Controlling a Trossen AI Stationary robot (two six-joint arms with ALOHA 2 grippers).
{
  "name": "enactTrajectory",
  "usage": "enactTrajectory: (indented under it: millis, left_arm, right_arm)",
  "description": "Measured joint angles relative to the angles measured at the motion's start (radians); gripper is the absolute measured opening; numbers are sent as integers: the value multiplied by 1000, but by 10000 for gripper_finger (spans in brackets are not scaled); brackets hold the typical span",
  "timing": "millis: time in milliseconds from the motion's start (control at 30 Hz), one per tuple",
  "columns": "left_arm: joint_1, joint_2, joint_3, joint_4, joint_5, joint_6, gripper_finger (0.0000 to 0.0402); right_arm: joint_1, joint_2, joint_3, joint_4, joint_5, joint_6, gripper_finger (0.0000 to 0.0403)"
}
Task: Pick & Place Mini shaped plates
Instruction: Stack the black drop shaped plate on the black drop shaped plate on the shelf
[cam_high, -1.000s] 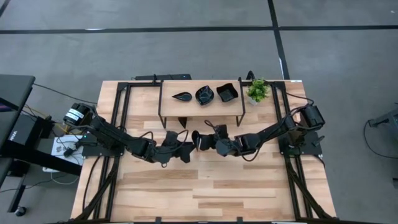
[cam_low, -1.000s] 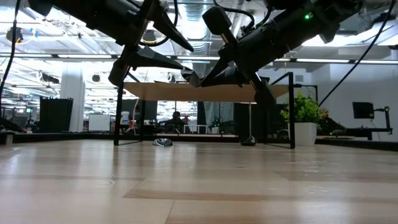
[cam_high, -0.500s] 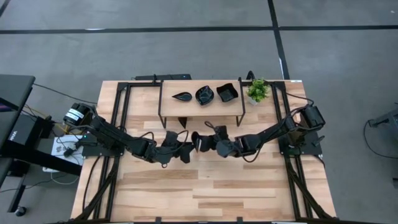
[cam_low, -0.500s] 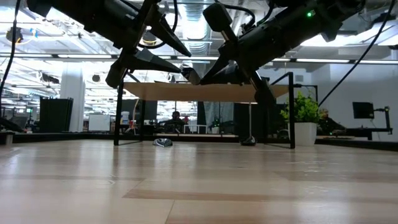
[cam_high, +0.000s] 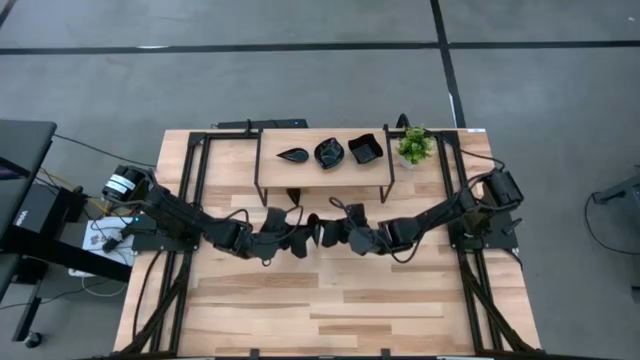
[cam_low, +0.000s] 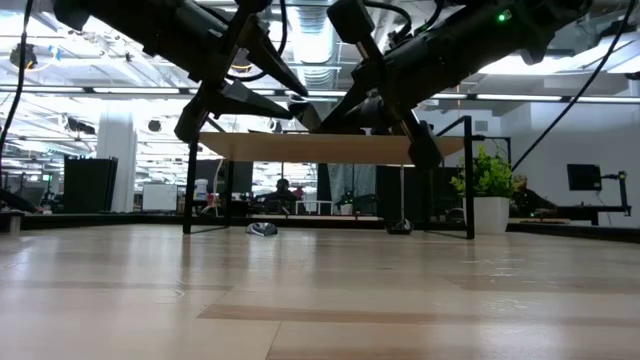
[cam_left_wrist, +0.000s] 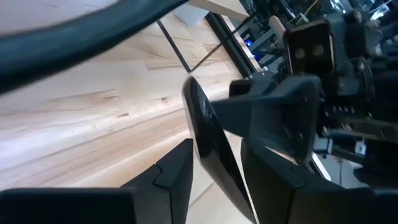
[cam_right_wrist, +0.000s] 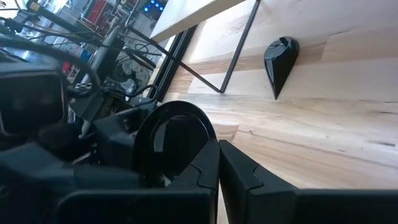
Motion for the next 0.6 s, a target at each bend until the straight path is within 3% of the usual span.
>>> enactTrajectory:
  millis: [600]
  left_arm:
    - [24, 0, 0, 1, 0, 0, 136]
  right_arm:
    - [-2, 0, 0, -1, 1, 0, 0]
